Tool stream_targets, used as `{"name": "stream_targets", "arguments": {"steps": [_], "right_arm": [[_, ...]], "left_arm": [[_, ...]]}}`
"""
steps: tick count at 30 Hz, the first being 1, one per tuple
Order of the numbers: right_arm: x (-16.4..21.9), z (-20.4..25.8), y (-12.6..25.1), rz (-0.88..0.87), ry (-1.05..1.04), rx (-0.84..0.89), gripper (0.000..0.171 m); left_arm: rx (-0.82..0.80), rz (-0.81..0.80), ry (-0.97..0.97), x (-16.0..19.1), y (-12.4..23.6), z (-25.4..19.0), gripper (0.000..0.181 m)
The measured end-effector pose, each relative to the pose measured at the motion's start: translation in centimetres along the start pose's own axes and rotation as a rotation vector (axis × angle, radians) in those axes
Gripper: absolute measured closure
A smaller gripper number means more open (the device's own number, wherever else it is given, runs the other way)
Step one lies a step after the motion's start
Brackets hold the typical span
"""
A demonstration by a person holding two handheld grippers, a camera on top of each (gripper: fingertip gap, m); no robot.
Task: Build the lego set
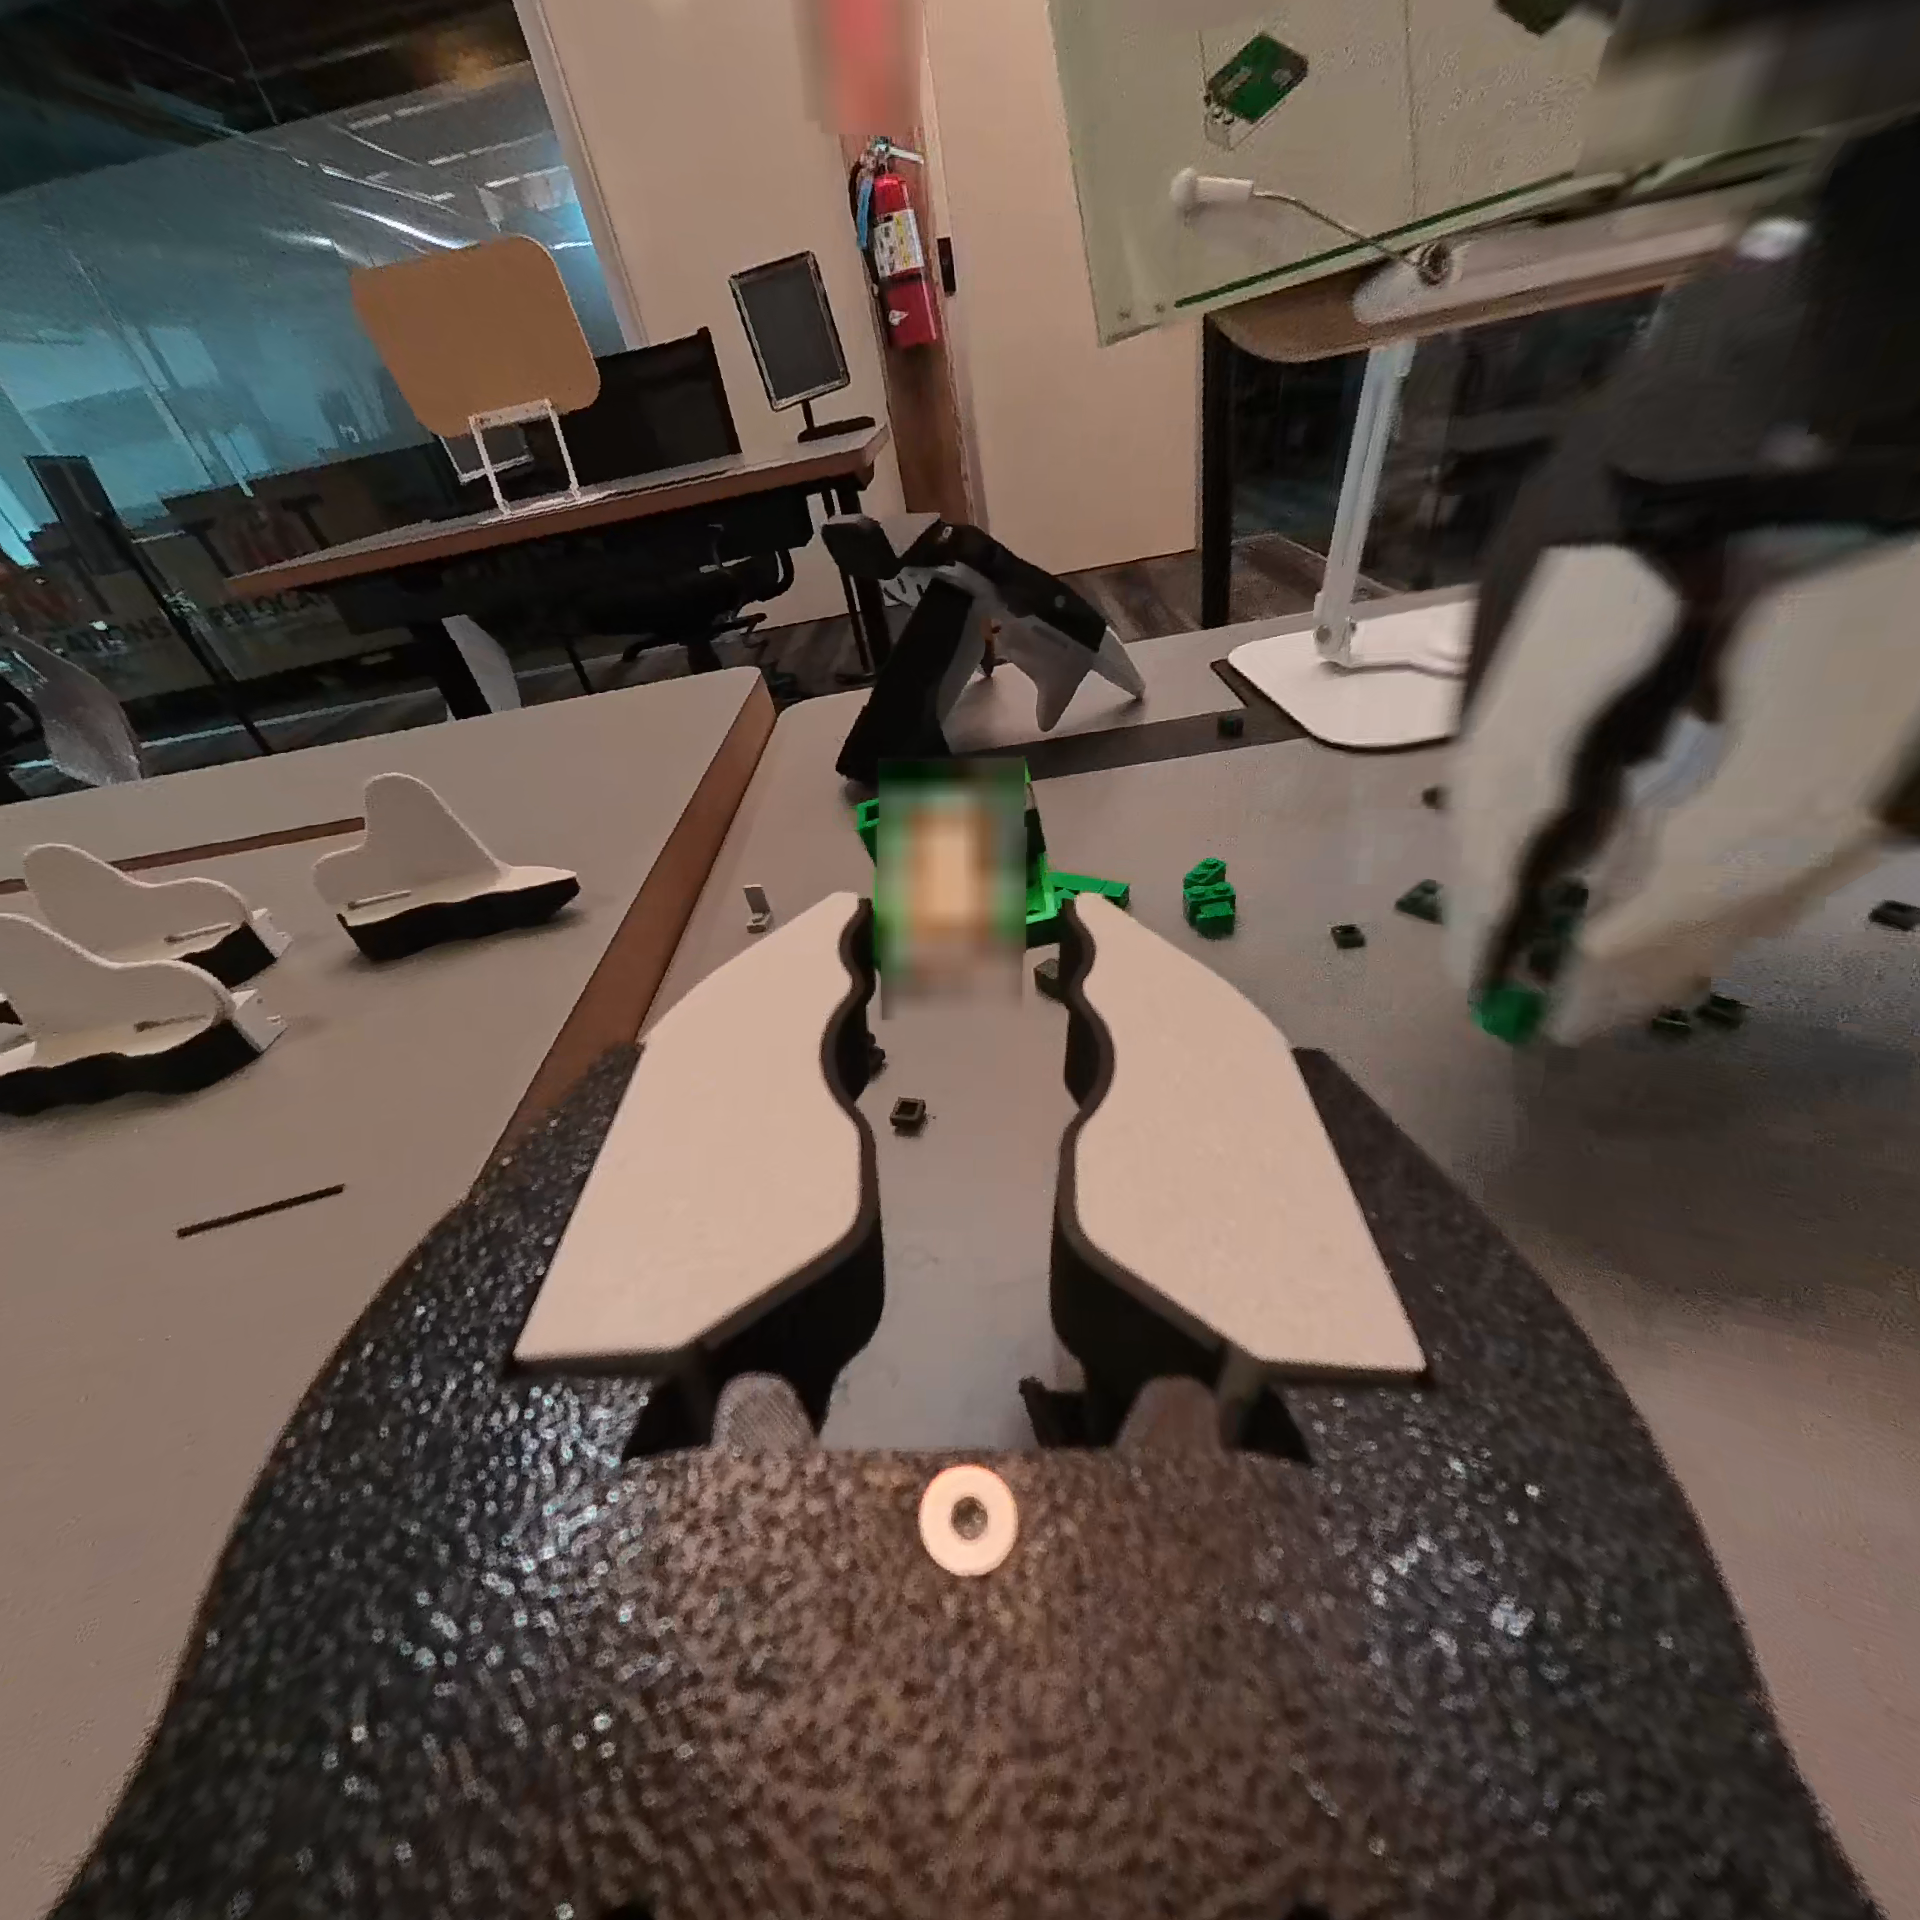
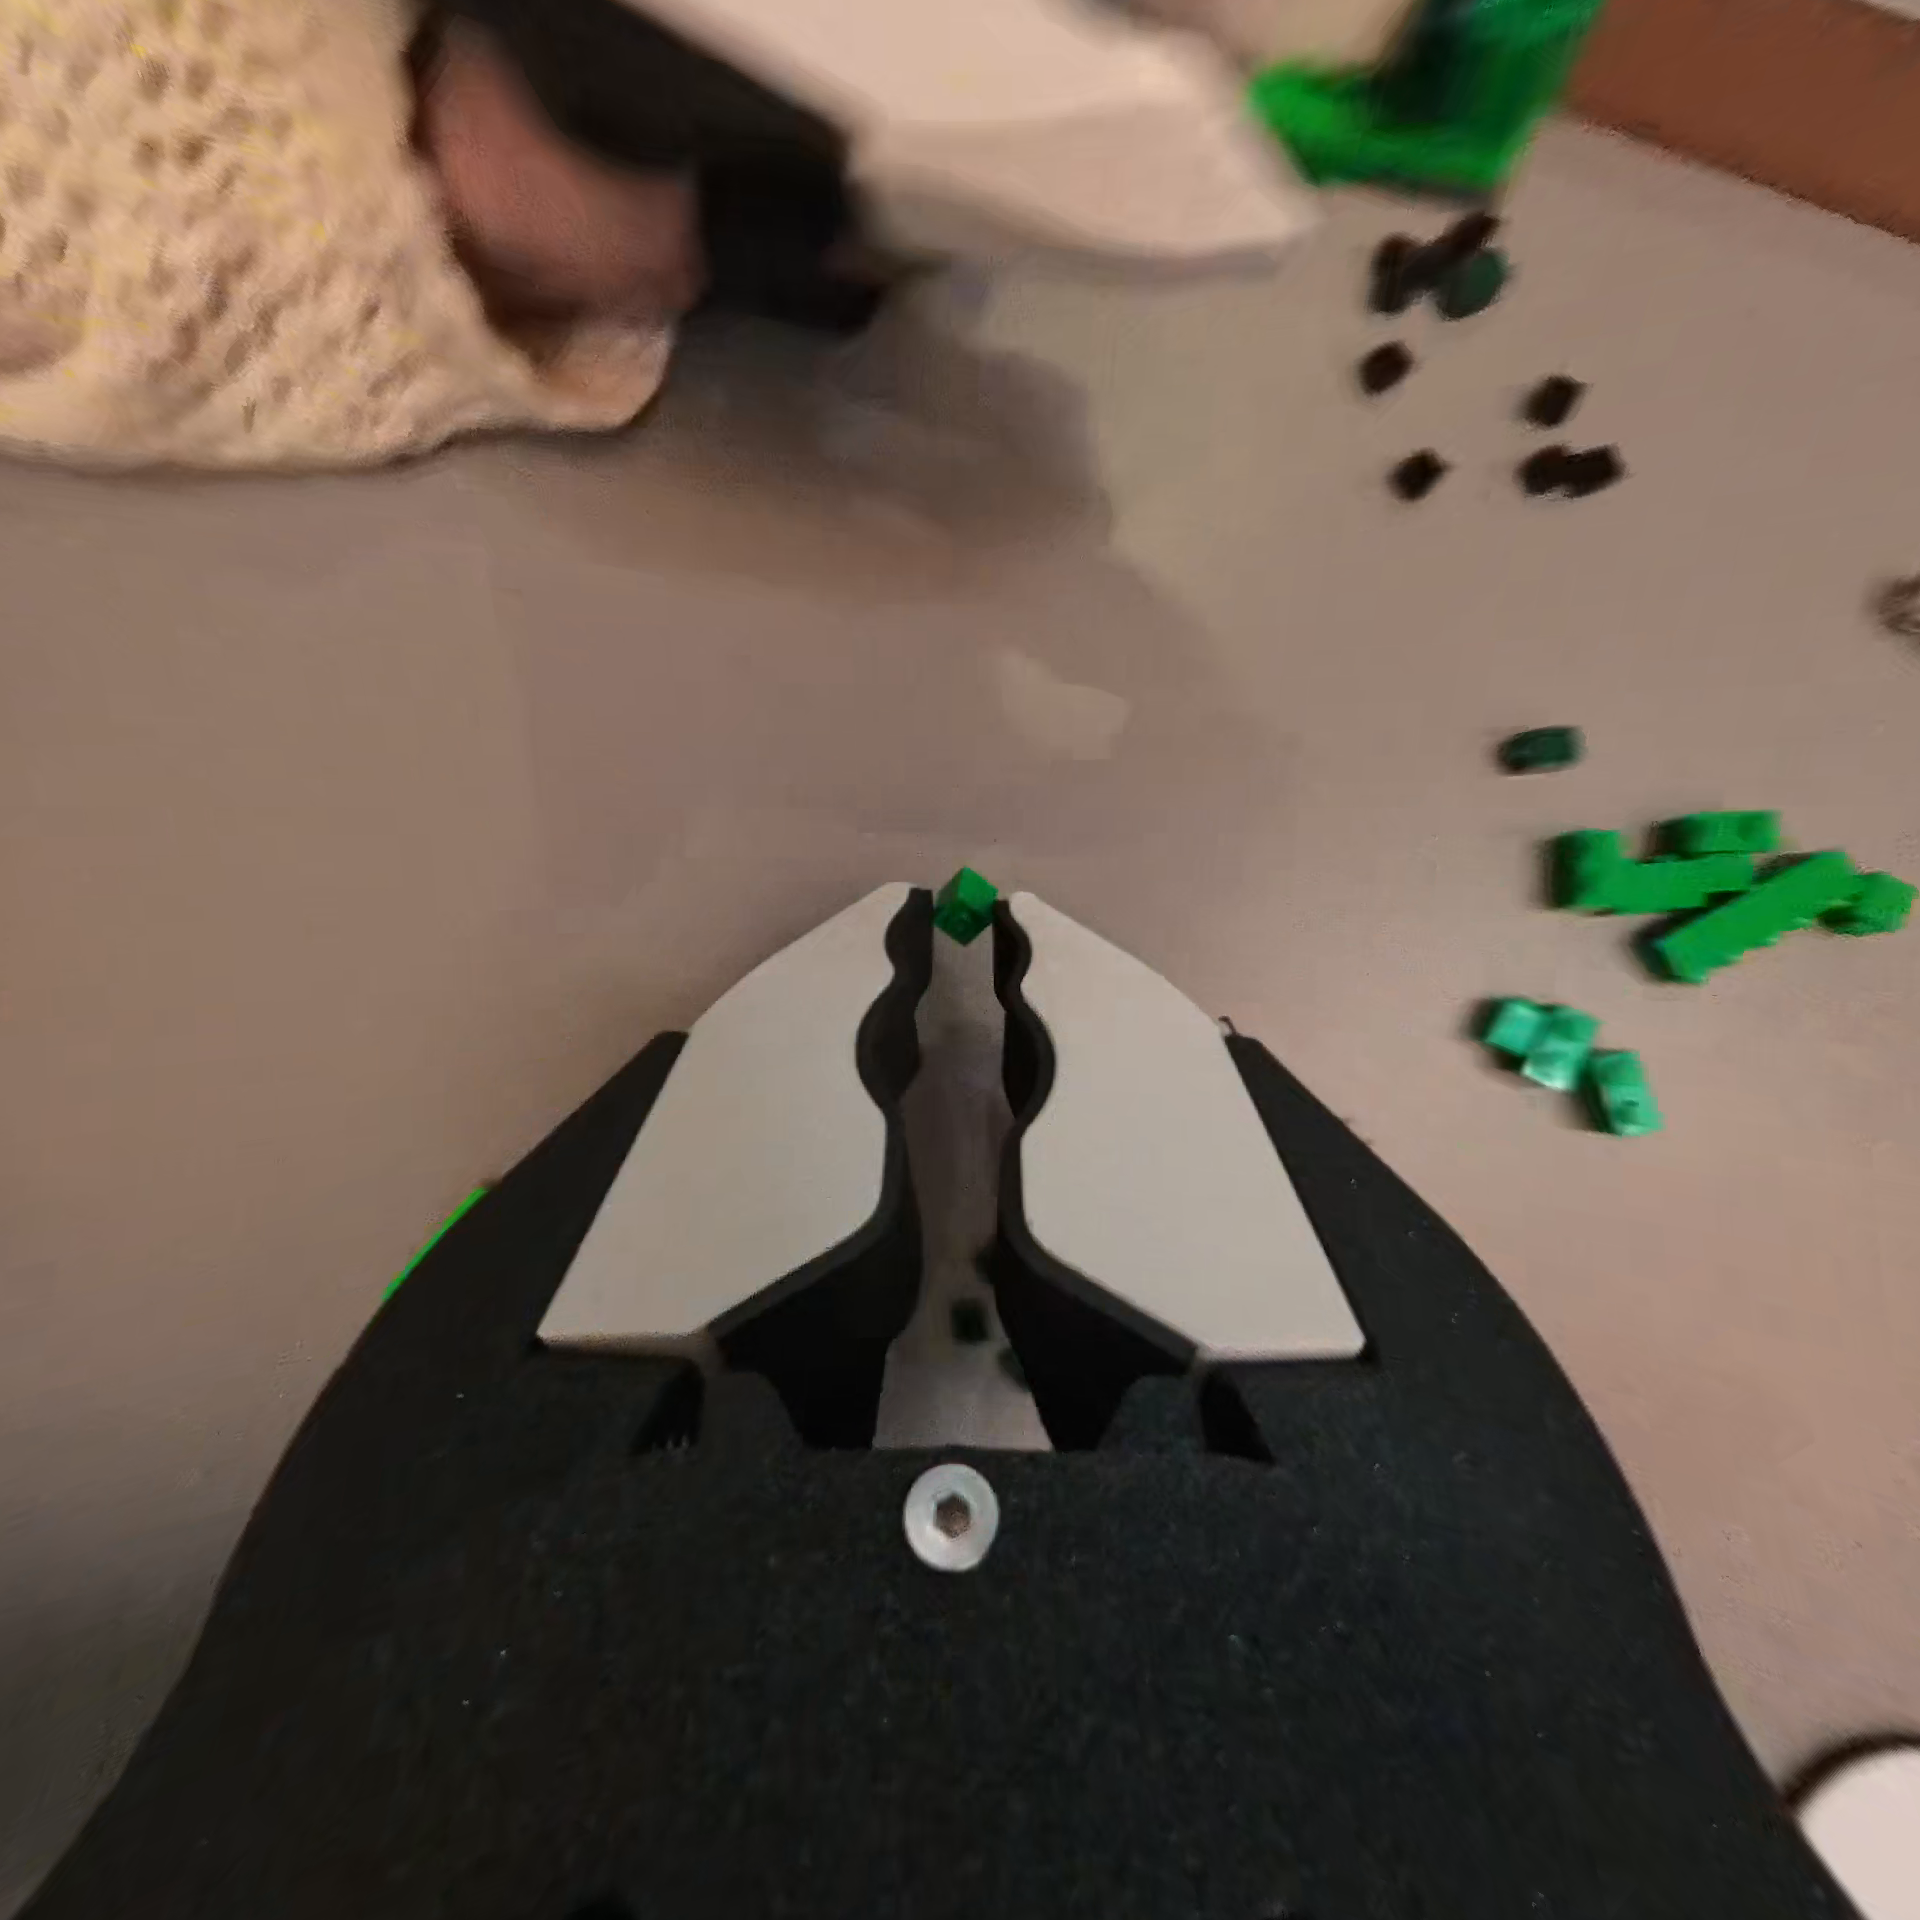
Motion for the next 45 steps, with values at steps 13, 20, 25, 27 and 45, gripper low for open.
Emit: {"name": "stream_targets", "arguments": {"steps": [13, 20, 25, 27, 45], "right_arm": [[4.3, 6.3, -0.6, 0.082, 0.223, 0.167, 0.157], [3.4, 5.5, 0.3, 0.175, -0.027, 0.049, 0.148], [3.0, 5.2, -0.2, 0.279, -0.107, 0.025, 0.155], [3.2, 5.2, -0.4, 0.329, -0.113, 0.037, 0.156], [-5.6, 4.4, 6.8, -0.310, 0.035, 0.626, 0.164]], "left_arm": [[0.083, 0.007, -0.030, 0.1, -0.1, -1.1, 0.148], [0.104, 0.023, -0.044, 0.3, -0.2, -1.5, 0.148], [0.117, 0.040, -0.068, 0.5, -0.3, -1.8, 0.147], [0.122, 0.046, -0.073, 0.5, -0.4, -1.9, 0.148], [0.171, -0.090, 0.473, -0.9, 0.7, -7.5, 0.148]]}}
Point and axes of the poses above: each gripper's, where its closed fingertips meet, y back along the fingers, x out of its underside, z = x × y across the jaws, the point moved 5 cm from there along y, back along the fingers, and after that the axes turned 10 degrees about y, right-handed, at the moved point
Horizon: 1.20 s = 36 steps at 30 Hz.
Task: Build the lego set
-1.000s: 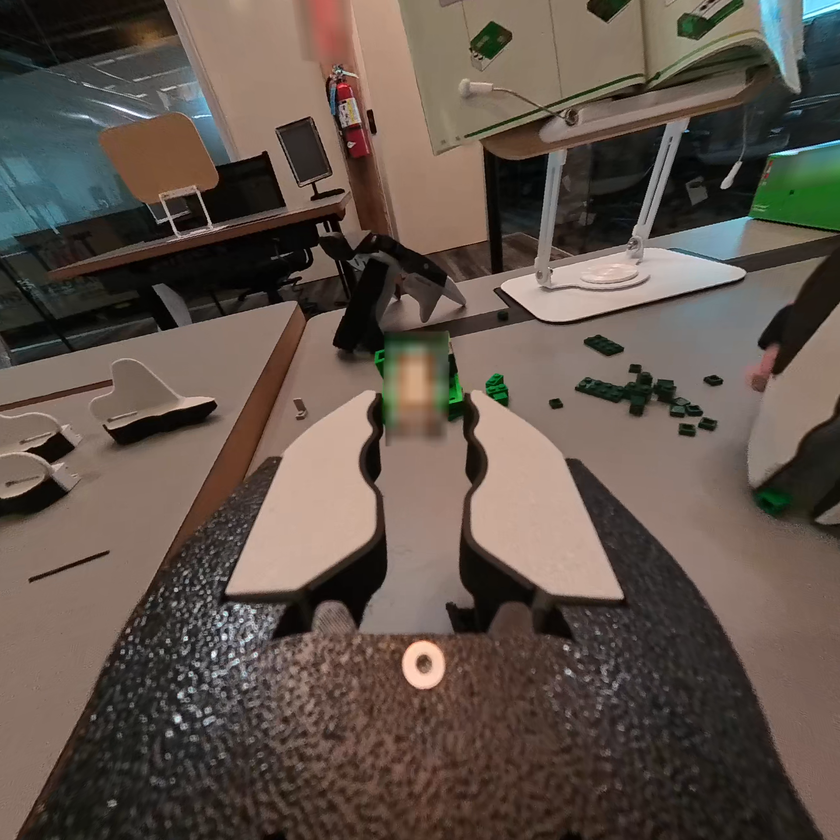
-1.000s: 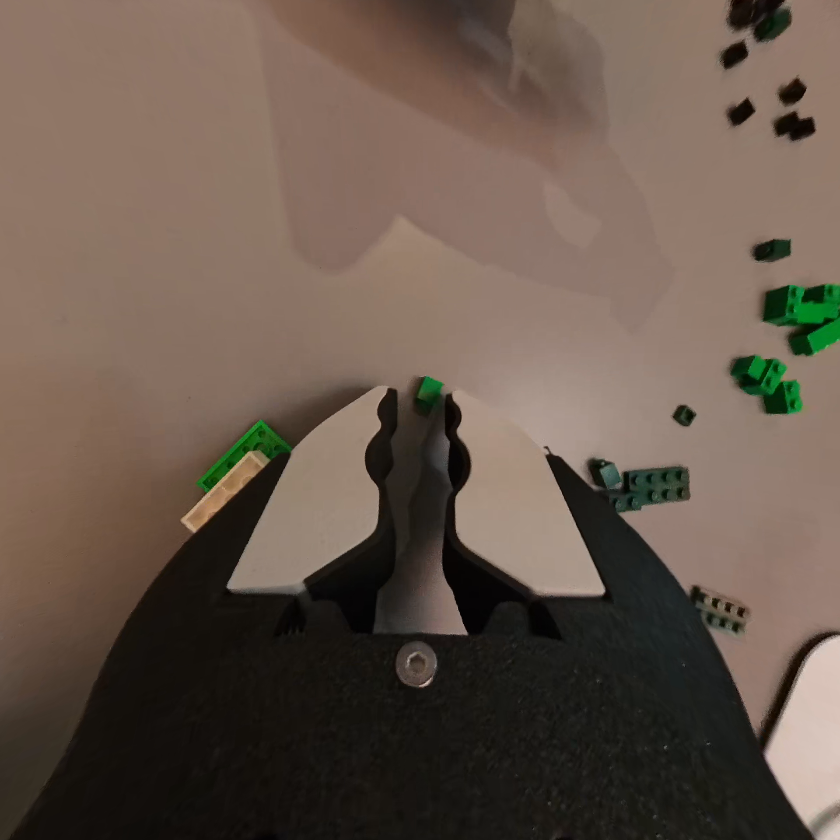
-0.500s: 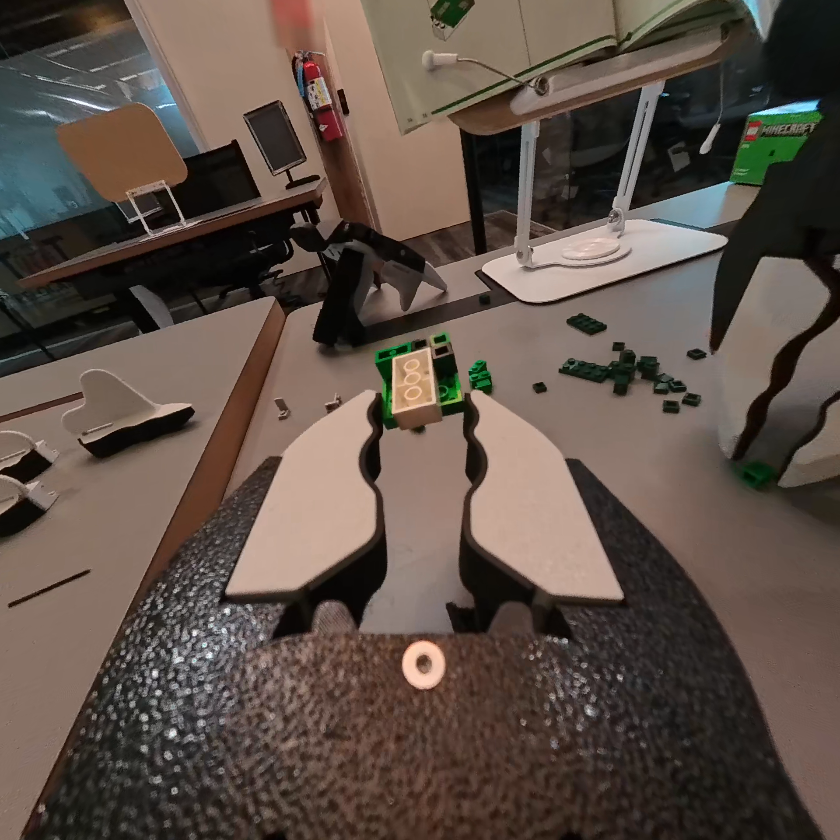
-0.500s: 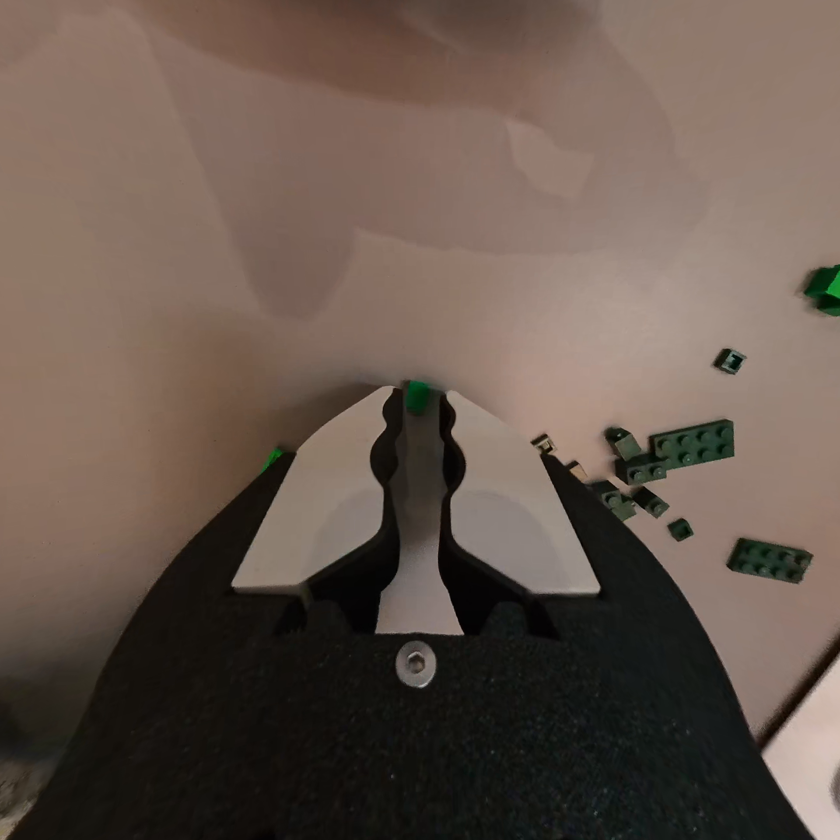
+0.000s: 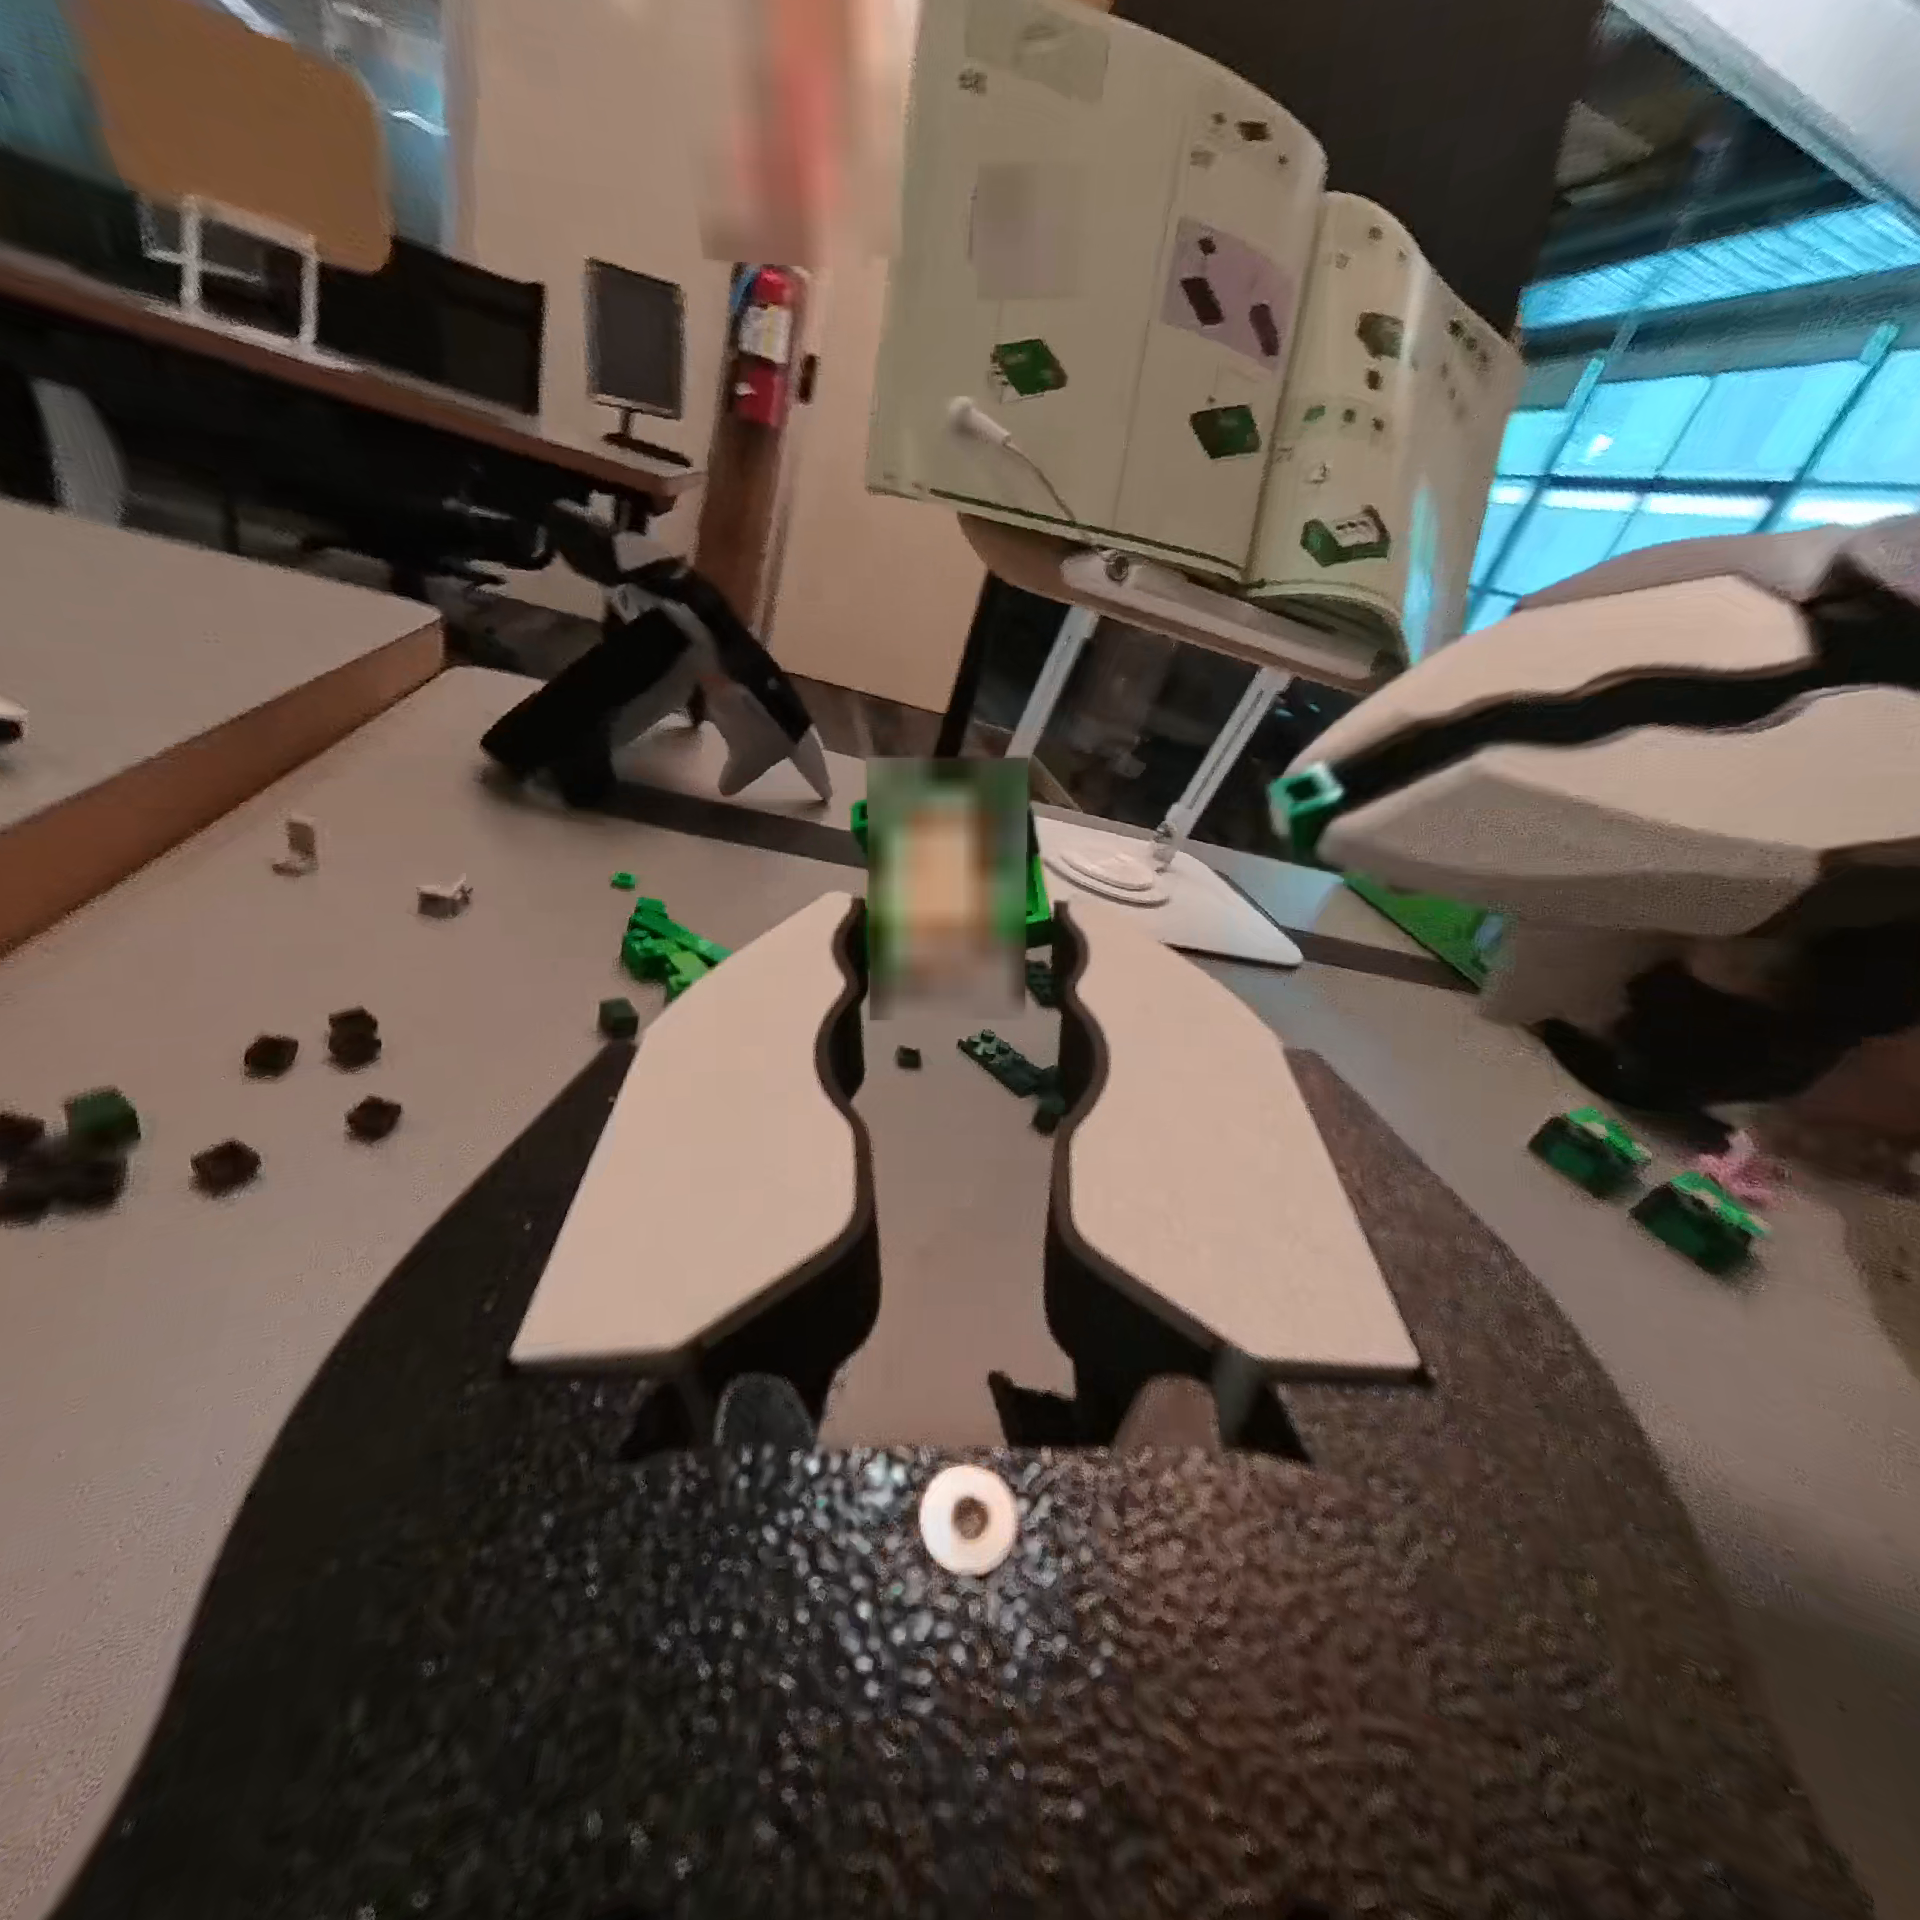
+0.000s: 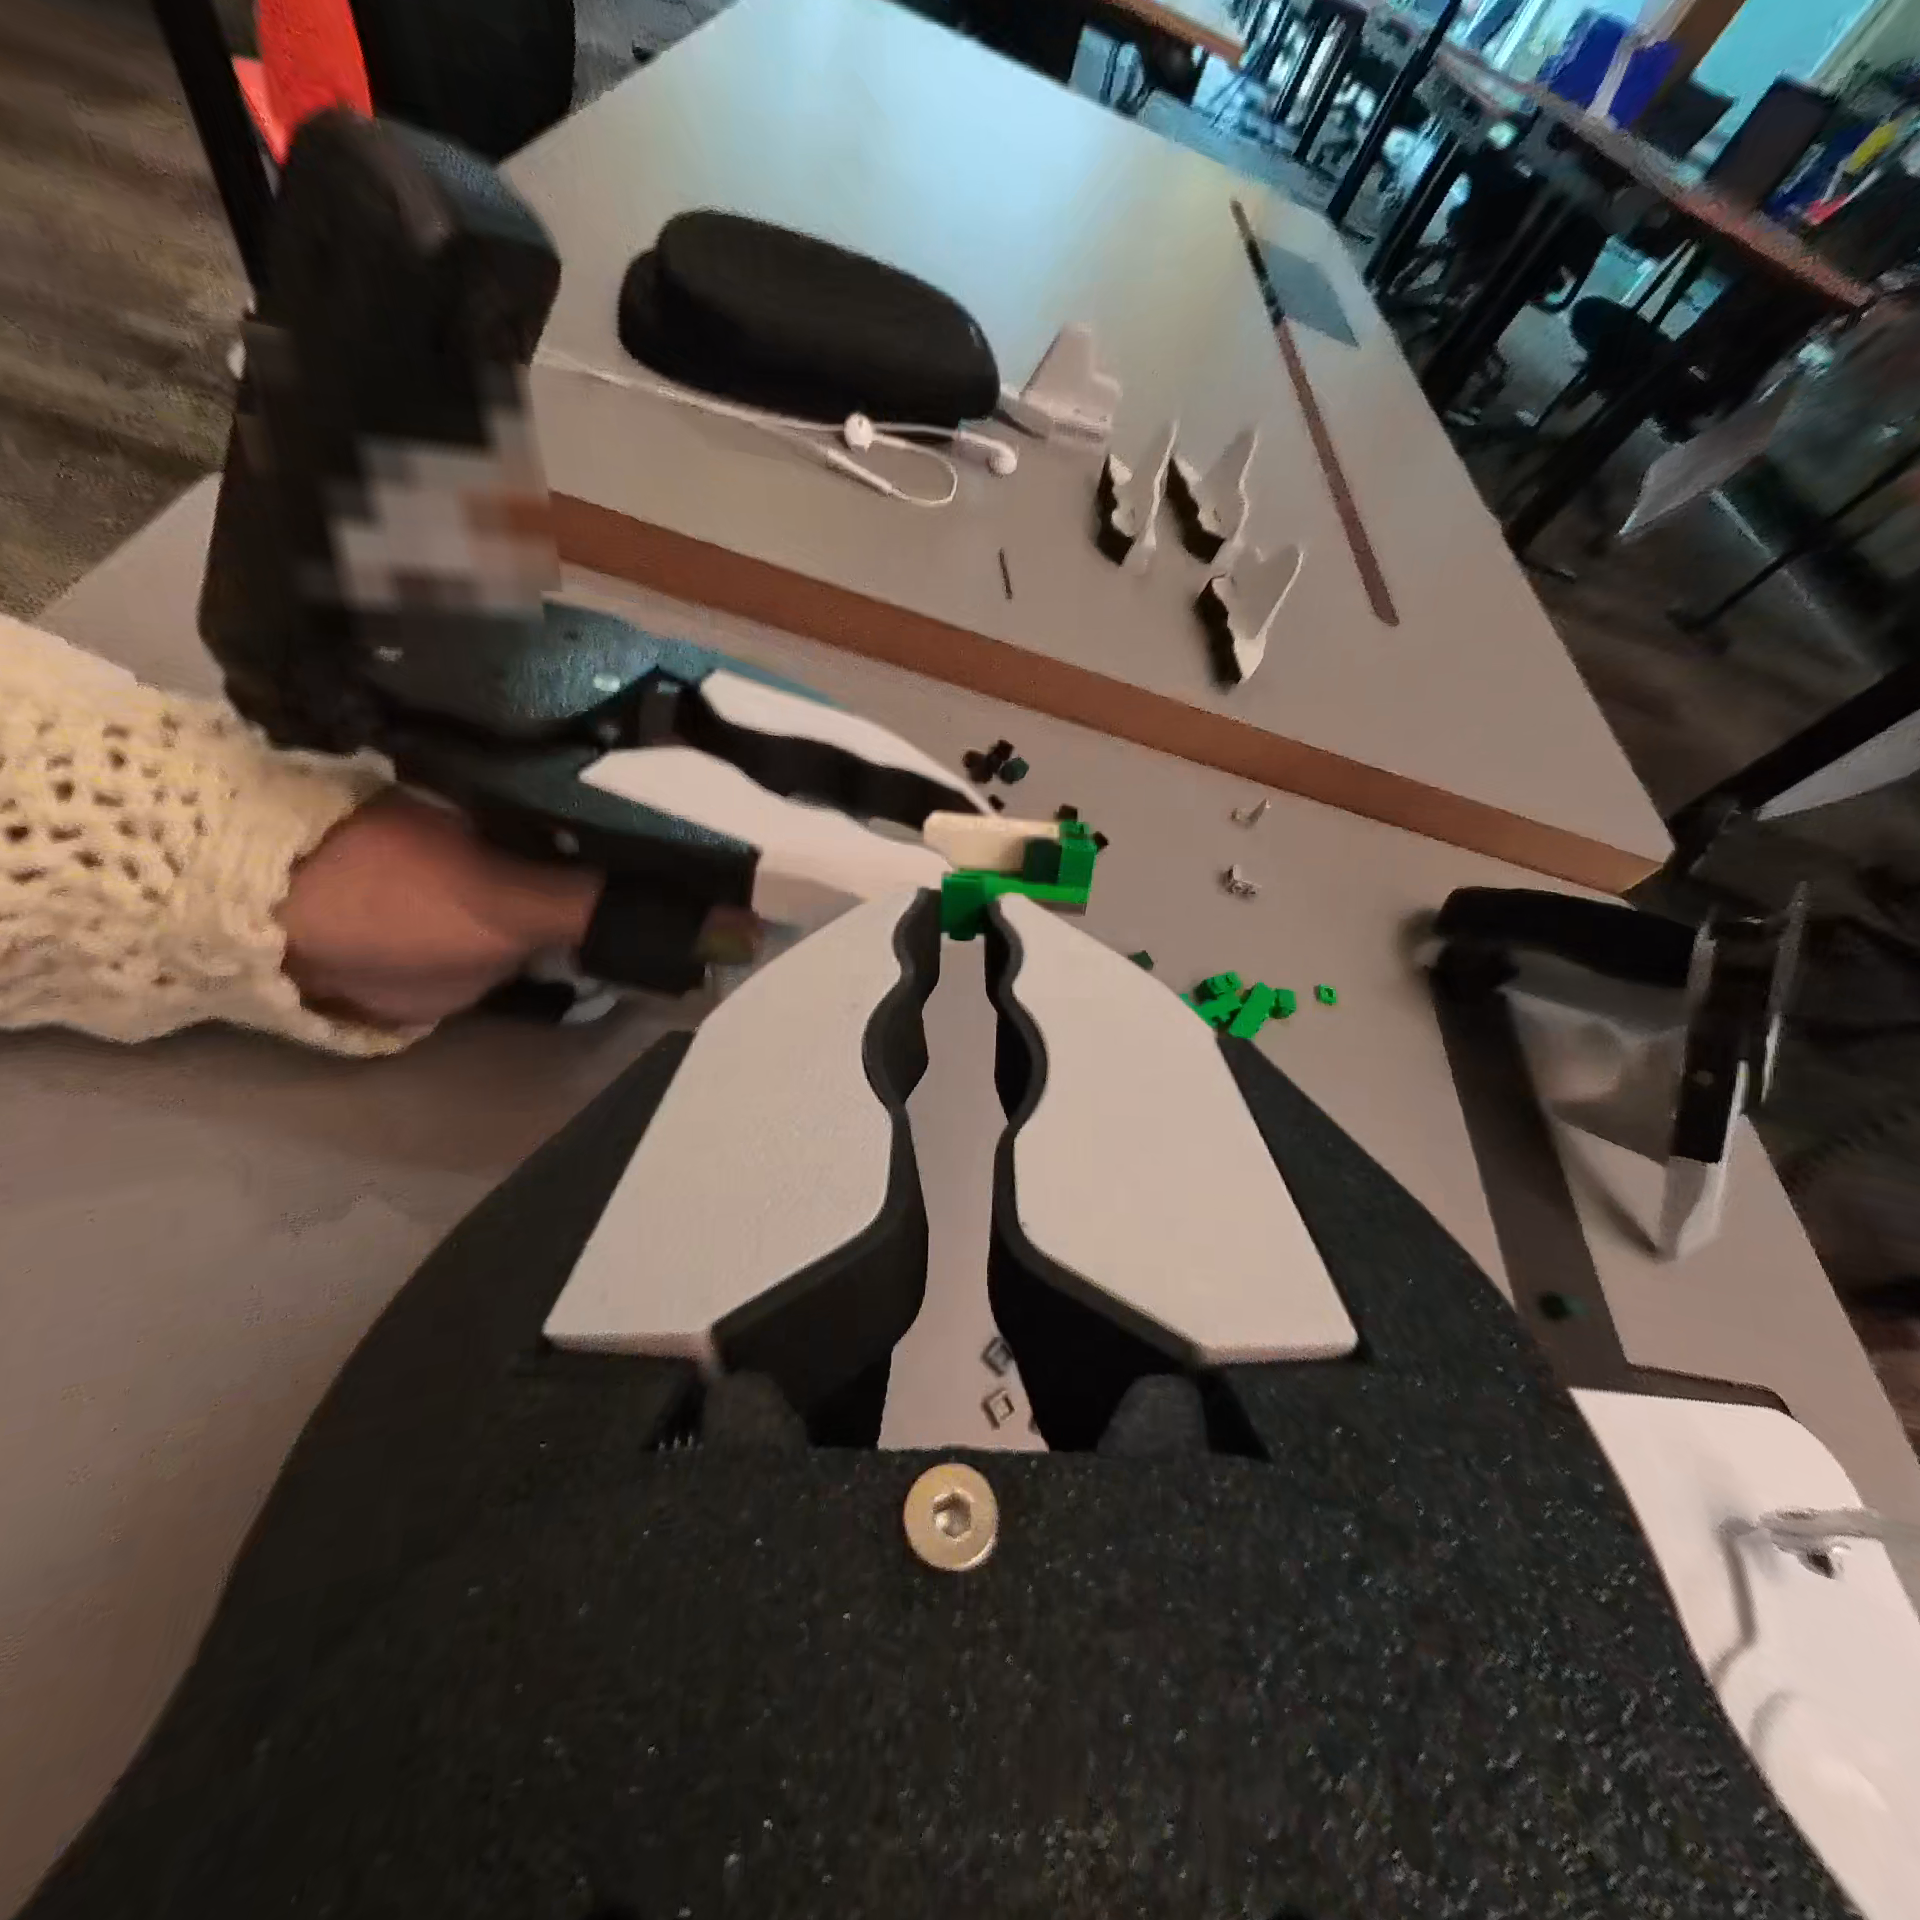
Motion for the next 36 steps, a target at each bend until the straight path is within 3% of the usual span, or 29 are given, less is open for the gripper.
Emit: {"name": "stream_targets", "arguments": {"steps": [4, 10, 24, 36], "right_arm": [[-0.2, 0.0, 0.3, 0.019, -0.011, -0.006, 0.164], [1.1, 0.1, -0.4, 0.171, -0.064, -0.078, 0.163], [2.6, 0.2, -1.2, 0.452, -0.053, -0.037, 0.163], [2.7, 0.2, -0.8, 0.446, -0.072, -0.027, 0.156]], "left_arm": [[-0.041, 0.029, -0.016, 1.0, -0.2, -1.4, 0.148], [0.024, 0.099, 0.009, 2.4, -0.5, -2.6, 0.148], [0.011, 0.168, -0.019, 3.0, -0.7, -2.7, 0.148], [0.046, 0.194, 0.002, 3.2, -0.7, -2.8, 0.148]]}}
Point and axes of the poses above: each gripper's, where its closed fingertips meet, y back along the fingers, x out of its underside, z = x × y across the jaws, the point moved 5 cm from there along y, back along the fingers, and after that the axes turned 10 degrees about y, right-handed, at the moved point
